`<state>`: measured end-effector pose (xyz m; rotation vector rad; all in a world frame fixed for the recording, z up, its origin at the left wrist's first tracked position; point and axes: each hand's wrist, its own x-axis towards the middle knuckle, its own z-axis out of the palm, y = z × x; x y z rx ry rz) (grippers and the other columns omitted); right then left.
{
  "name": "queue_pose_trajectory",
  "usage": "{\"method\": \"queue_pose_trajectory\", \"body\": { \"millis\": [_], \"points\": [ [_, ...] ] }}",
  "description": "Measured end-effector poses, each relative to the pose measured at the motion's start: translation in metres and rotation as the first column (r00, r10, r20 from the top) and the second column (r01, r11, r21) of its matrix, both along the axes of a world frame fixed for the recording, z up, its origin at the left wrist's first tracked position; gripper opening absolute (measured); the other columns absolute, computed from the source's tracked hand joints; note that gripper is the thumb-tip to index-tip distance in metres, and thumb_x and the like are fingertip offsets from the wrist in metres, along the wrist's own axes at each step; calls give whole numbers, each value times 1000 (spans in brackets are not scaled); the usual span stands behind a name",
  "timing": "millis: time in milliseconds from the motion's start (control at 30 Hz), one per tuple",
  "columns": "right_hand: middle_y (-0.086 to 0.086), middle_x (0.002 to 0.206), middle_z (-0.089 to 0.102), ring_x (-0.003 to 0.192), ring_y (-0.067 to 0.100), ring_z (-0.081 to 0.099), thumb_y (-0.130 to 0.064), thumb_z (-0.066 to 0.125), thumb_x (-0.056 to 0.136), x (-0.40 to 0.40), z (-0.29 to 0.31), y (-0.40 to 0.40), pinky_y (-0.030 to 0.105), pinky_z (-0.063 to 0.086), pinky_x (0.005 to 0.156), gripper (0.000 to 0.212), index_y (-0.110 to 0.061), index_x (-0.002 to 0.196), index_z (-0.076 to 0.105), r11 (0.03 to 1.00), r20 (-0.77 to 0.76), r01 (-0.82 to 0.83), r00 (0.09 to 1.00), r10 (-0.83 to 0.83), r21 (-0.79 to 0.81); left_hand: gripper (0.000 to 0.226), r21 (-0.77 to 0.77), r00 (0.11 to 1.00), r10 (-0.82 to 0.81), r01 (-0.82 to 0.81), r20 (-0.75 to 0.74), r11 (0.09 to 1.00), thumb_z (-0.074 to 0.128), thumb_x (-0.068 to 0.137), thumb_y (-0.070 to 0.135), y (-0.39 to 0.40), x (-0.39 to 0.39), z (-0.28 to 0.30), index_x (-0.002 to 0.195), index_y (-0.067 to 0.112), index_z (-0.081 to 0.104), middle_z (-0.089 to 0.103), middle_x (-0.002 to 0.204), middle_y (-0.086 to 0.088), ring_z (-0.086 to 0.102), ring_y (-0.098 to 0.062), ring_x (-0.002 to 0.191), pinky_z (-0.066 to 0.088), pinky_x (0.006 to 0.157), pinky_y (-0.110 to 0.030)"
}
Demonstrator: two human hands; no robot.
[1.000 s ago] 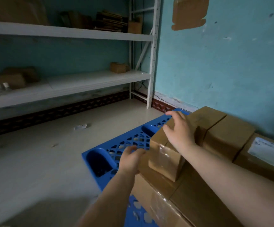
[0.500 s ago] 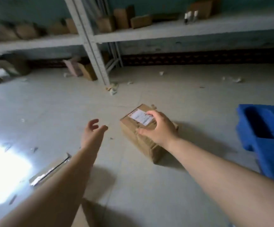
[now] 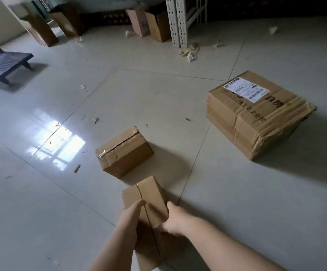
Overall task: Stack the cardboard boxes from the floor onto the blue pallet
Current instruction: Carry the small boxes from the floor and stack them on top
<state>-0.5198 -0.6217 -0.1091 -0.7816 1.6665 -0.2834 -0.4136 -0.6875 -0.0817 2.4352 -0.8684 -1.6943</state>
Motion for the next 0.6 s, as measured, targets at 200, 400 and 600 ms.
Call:
{"method": "queue_pose_trajectory", "body": {
  "millis": [200,400,600],
  "points": [
    [8,125,56,112,24,54,-24,70,78,-51,28,16,32,43,96,61,-14,131,42,897,226,434,886,-406,-89,50,-280,969,-209,167,-128,945,65,78,22,-1,-64,29,121,9,42,52,86,-8,52,-21,76,43,62,-31],
    [4,132,50,118,27,48,-34,64,81,-156,129,37,42,40,101,61,-25,135,37,736,130,603,793,-595,-307,47,-394,826,-486,362,-284,845,60,84,23,6,-169,141,128,12,45,53,96,-8,52,-20,84,44,66,-34],
    [6,129,56,114,28,53,-41,62,81,-257,245,119,43,43,99,58,-23,133,42,489,43,670,612,-790,-558,44,-534,605,-727,517,-324,669,60,83,26,70,-289,261,122,10,49,51,119,-11,48,-29,113,44,93,-45]
  ]
}}
